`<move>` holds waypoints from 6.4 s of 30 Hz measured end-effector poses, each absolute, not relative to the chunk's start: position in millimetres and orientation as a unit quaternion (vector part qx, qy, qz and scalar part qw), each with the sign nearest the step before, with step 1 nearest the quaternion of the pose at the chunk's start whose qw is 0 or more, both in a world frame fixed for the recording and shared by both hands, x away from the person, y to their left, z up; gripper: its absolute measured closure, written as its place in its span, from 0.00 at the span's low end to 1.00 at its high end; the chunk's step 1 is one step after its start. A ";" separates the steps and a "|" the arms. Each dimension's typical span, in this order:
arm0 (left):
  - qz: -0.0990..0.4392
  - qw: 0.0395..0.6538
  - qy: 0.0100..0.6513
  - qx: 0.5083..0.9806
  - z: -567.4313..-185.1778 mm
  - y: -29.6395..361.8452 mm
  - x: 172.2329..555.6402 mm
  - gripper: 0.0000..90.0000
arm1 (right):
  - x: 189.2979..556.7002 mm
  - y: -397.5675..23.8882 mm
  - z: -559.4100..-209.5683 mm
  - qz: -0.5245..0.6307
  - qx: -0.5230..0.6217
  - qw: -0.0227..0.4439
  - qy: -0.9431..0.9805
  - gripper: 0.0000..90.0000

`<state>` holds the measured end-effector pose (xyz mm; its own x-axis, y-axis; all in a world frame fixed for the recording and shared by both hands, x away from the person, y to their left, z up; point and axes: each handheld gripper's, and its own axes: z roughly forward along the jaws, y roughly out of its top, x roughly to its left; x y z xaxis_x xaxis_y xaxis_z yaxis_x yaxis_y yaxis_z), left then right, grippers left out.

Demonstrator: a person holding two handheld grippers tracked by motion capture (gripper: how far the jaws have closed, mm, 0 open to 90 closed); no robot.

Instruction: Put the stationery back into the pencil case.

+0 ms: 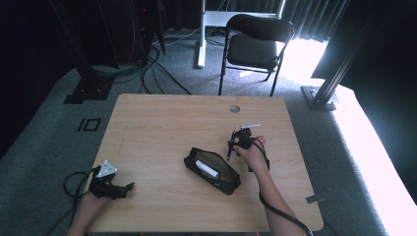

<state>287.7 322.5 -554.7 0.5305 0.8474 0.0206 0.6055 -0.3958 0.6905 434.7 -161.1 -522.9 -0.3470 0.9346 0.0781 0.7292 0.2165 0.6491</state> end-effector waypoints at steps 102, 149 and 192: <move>0.189 0.320 0.449 0.812 -554.7 322.6 287.9 0.01 | 341.4 -109.8 -454.8 0.366 0.319 0.092 0.870 0.88; 0.190 0.320 0.449 0.813 -554.6 322.8 287.9 0.01 | 348.7 -99.2 -466.4 0.355 0.309 0.075 0.879 0.69; 0.189 0.320 0.449 0.812 -554.7 322.7 287.8 0.01 | 360.3 -210.3 -494.6 0.394 0.482 0.177 0.762 0.40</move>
<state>287.8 322.7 -554.7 0.5245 0.8512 0.0198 0.6086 -0.3911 0.6904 360.3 -210.3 -494.6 -0.4730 0.8742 0.1099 0.5948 0.2248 0.7718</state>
